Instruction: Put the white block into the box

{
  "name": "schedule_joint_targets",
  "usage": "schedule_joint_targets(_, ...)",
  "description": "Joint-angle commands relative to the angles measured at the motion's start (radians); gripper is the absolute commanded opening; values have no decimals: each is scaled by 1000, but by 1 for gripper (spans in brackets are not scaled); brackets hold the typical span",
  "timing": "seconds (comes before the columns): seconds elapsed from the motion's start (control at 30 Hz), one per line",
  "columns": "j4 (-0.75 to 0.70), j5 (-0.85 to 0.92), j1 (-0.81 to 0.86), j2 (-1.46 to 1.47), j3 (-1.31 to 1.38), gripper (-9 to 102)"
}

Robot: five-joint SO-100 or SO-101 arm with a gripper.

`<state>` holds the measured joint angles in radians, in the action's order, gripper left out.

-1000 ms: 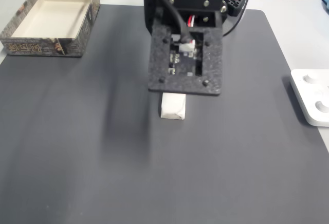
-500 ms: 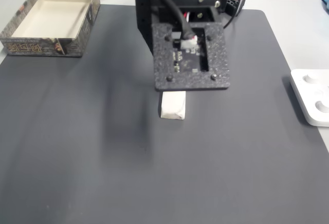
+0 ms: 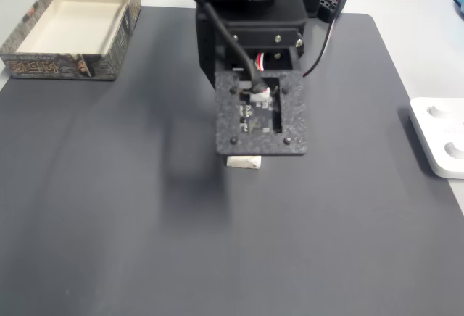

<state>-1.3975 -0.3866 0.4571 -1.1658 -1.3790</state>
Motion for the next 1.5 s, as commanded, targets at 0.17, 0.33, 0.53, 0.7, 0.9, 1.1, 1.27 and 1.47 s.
schedule_joint_targets(0.17, 77, 5, 2, -138, -15, -2)
schedule_joint_targets(0.33, 89, 3, 2, -152, -34, -2)
schedule_joint_targets(0.53, 87, -8, 9, -161, -38, 1)
schedule_joint_targets(0.7, 89, -34, 29, -178, -38, 11)
schedule_joint_targets(0.9, 87, -95, 49, -195, -44, 18)
schedule_joint_targets(1.1, 83, -138, 60, -201, -49, 23)
schedule_joint_targets(1.27, 83, -156, 60, -201, -52, 27)
schedule_joint_targets(1.47, 84, -138, 63, -201, -72, 28)
